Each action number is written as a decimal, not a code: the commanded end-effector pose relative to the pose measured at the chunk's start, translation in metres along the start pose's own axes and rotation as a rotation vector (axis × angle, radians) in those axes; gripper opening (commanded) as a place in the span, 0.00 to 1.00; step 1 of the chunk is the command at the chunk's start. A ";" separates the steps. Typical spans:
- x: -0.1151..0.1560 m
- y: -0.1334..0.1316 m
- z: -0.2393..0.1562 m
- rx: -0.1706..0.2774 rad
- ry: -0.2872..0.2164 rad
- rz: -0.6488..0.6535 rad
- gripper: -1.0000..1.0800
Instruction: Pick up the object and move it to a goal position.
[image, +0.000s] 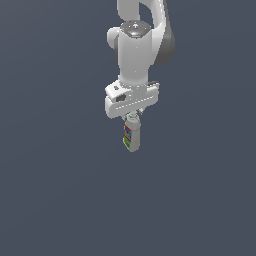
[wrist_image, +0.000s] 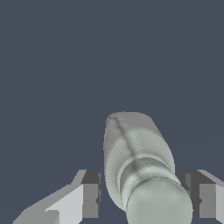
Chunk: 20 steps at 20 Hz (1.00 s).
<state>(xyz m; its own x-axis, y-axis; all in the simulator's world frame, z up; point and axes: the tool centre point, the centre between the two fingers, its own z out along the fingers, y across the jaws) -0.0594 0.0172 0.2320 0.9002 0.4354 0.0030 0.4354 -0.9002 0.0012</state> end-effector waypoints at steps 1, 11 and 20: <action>-0.001 0.000 0.002 0.001 -0.003 0.001 0.00; -0.008 0.028 -0.005 0.000 0.000 0.000 0.00; -0.028 0.106 -0.017 0.000 -0.002 0.000 0.00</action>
<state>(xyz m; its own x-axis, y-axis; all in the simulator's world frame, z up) -0.0437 -0.0757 0.2409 0.9001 0.4357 -0.0088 0.4356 -0.9001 -0.0052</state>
